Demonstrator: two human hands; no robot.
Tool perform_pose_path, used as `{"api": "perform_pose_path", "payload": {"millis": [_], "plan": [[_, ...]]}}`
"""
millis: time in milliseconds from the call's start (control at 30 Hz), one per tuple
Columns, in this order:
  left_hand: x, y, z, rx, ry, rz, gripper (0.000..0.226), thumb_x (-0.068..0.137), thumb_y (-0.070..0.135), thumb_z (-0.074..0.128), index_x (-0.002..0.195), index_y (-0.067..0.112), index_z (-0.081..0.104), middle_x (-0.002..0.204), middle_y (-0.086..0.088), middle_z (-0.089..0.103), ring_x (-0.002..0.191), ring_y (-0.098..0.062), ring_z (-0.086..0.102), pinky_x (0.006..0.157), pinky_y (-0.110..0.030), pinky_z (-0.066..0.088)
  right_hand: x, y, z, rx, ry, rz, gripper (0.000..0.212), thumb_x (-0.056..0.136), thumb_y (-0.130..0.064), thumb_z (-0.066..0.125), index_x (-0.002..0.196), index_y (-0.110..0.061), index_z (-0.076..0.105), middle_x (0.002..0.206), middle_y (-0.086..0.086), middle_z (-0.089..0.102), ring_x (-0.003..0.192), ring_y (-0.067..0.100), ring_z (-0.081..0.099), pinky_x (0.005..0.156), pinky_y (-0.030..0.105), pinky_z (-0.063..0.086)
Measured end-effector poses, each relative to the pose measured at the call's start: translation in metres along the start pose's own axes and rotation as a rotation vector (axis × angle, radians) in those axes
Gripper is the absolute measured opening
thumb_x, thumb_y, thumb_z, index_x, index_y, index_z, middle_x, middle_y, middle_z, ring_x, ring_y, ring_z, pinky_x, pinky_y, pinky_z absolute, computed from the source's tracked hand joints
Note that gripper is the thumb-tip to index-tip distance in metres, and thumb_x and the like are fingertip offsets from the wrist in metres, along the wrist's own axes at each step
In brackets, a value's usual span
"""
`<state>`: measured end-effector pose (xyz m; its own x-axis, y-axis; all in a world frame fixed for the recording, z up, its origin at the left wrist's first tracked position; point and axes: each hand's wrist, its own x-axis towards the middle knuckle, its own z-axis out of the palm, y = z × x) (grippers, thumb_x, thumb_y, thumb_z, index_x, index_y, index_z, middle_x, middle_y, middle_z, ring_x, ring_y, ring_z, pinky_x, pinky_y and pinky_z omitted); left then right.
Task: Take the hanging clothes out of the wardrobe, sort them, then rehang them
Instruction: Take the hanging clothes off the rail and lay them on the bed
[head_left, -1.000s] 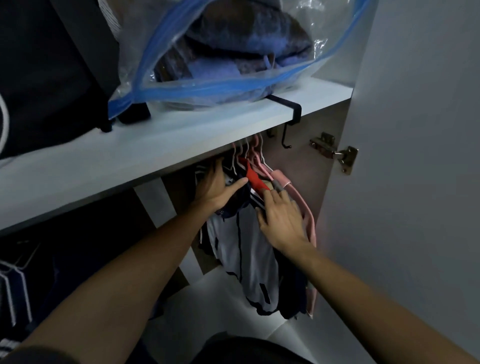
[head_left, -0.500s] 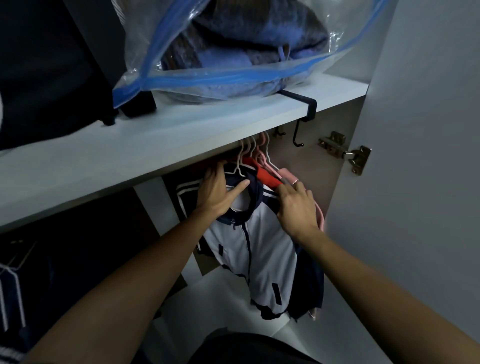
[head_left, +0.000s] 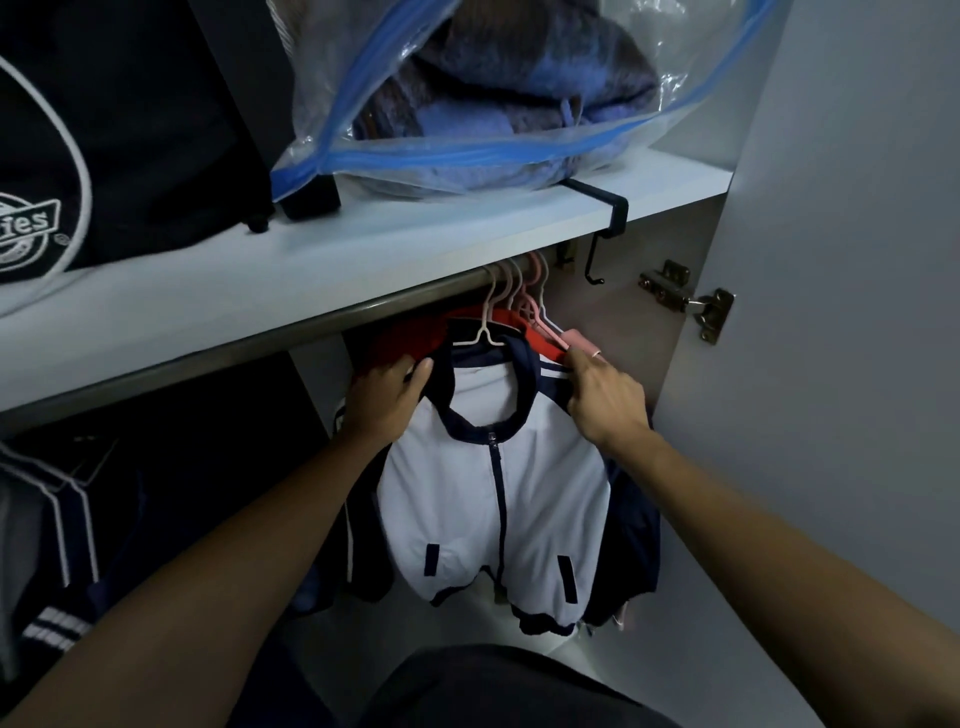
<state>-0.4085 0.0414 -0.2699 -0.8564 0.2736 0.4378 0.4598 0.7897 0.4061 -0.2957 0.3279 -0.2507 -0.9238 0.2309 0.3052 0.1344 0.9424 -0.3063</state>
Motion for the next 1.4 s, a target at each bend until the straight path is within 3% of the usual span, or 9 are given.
{"api": "perform_pose_path", "payload": {"millis": [100,200,367,500,600,800,1000,1167,1400], "plan": [[-0.014,-0.010,-0.008,0.015,0.030,-0.030,0.048,0.102,0.055,0.040,0.087,0.013,0.058,0.089,-0.013,0.074,0.083,-0.042,0.069,0.068,-0.041,0.052,0.002,0.005,-0.001,0.137,-0.012,-0.028,0.005,0.102,-0.018,0.047,0.107,-0.017,0.049,0.103,0.013,0.064,0.088,0.040,0.060,0.069,0.040,0.039],[-0.015,-0.005,-0.015,0.017,0.068,-0.036,0.049,0.101,0.047,0.034,0.091,0.008,0.062,0.091,-0.019,0.074,0.080,-0.046,0.068,0.072,-0.045,0.052,0.006,0.004,-0.005,0.233,-0.011,0.026,0.017,0.106,-0.035,0.050,0.102,-0.019,0.056,0.095,0.007,0.066,0.087,0.037,0.062,0.067,0.038,0.040],[-0.008,0.006,-0.024,0.062,0.215,0.012,0.041,0.103,0.034,0.037,0.088,0.006,0.064,0.076,-0.021,0.071,0.068,-0.047,0.066,0.070,-0.045,0.046,0.013,-0.004,-0.015,0.168,0.101,-0.007,0.023,0.108,-0.035,0.048,0.100,-0.015,0.057,0.091,0.012,0.069,0.083,0.041,0.062,0.063,0.041,0.043],[-0.009,0.008,-0.033,0.097,0.217,0.022,0.052,0.102,0.044,0.025,0.090,0.010,0.063,0.078,-0.018,0.071,0.069,-0.045,0.066,0.069,-0.045,0.048,0.009,-0.010,-0.031,0.128,0.133,-0.018,0.025,0.109,-0.033,0.048,0.097,-0.012,0.055,0.091,0.012,0.067,0.081,0.040,0.060,0.062,0.038,0.034],[-0.023,0.012,-0.036,0.020,0.209,0.034,0.048,0.104,0.047,0.032,0.085,0.012,0.058,0.078,-0.015,0.070,0.072,-0.043,0.067,0.067,-0.043,0.050,-0.004,-0.010,-0.038,0.125,0.131,-0.038,0.022,0.108,-0.034,0.048,0.105,-0.015,0.059,0.093,0.011,0.070,0.081,0.039,0.063,0.061,0.038,0.038],[-0.069,0.036,-0.038,-0.069,0.096,-0.001,0.047,0.102,0.062,0.045,0.071,0.029,0.034,0.069,0.007,0.057,0.072,-0.027,0.063,0.074,-0.046,0.053,-0.053,-0.001,-0.057,0.215,-0.064,0.015,0.014,0.105,-0.033,0.056,0.108,-0.020,0.060,0.099,0.014,0.071,0.090,0.042,0.066,0.070,0.042,0.049],[-0.116,0.075,-0.050,-0.175,0.020,0.016,0.052,0.104,0.057,0.049,0.067,0.023,0.035,0.060,0.008,0.049,0.062,-0.022,0.054,0.066,-0.048,0.051,-0.110,0.023,-0.087,0.289,-0.266,0.063,0.018,0.105,-0.035,0.053,0.094,-0.021,0.054,0.094,0.009,0.067,0.087,0.035,0.062,0.072,0.044,0.051],[-0.153,0.117,-0.068,-0.165,0.032,0.061,0.050,0.104,0.052,0.052,0.066,0.024,0.035,0.058,0.005,0.046,0.057,-0.020,0.050,0.057,-0.044,0.047,-0.160,0.045,-0.113,0.343,-0.281,0.041,0.032,0.102,-0.052,0.053,0.084,-0.026,0.049,0.083,0.001,0.065,0.079,0.031,0.062,0.072,0.044,0.054],[-0.200,0.169,-0.073,-0.163,-0.027,0.150,0.052,0.105,0.046,0.055,0.064,0.021,0.036,0.056,0.010,0.042,0.050,-0.015,0.043,0.049,-0.039,0.039,-0.246,0.070,-0.138,0.372,-0.097,0.115,0.063,0.085,-0.087,0.042,0.076,-0.025,0.050,0.065,-0.007,0.059,0.062,0.017,0.058,0.060,0.035,0.048]]}}
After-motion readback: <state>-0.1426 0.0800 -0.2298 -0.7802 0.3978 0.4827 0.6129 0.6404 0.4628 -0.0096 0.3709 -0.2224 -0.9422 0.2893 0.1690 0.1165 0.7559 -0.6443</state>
